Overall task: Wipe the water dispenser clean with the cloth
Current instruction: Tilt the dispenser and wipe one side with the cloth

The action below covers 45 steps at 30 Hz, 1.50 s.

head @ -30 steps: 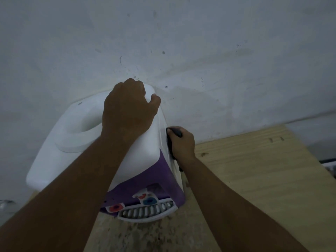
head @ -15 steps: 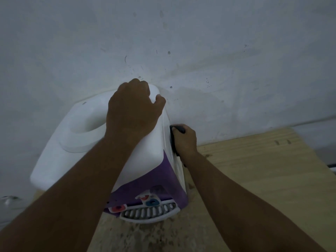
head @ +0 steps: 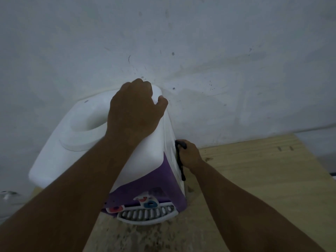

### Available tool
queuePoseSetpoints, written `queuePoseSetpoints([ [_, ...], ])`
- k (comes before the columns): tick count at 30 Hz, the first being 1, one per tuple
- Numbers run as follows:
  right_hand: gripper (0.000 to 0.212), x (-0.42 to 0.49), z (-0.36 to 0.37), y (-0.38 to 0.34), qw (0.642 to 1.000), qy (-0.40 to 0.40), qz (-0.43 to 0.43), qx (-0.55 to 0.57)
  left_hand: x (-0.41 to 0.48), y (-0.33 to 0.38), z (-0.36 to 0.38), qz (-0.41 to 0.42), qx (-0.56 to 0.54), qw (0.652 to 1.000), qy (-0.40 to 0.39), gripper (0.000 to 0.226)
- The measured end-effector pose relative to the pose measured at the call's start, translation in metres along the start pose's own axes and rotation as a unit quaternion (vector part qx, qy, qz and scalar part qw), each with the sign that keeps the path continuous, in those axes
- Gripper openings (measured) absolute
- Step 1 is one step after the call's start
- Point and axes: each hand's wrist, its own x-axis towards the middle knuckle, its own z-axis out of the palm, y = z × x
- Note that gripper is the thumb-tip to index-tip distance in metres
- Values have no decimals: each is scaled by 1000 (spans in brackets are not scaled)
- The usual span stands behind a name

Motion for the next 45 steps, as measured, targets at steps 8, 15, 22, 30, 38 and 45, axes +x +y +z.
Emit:
queuePoseSetpoints([
  [8,34,-5,1,34,994,-36,76,-75,-1,1,-1,3,0,1000,0,29],
  [15,32,8,16,12,996,72,33,47,0,0,-2,3,-6,1000,-1,30],
  [22,24,5,18,36,995,8,68,-78,1,0,-1,8,3,1000,-1,31],
  [30,30,-47,6,34,986,-30,130,-98,1,0,0,8,-4,1000,-7,29],
  [38,24,-98,3,43,986,-50,142,-72,1,0,0,0,-5,1000,-12,31],
  [45,25,-74,9,38,984,1,170,-44,0,-1,0,-7,-13,1000,-12,31],
])
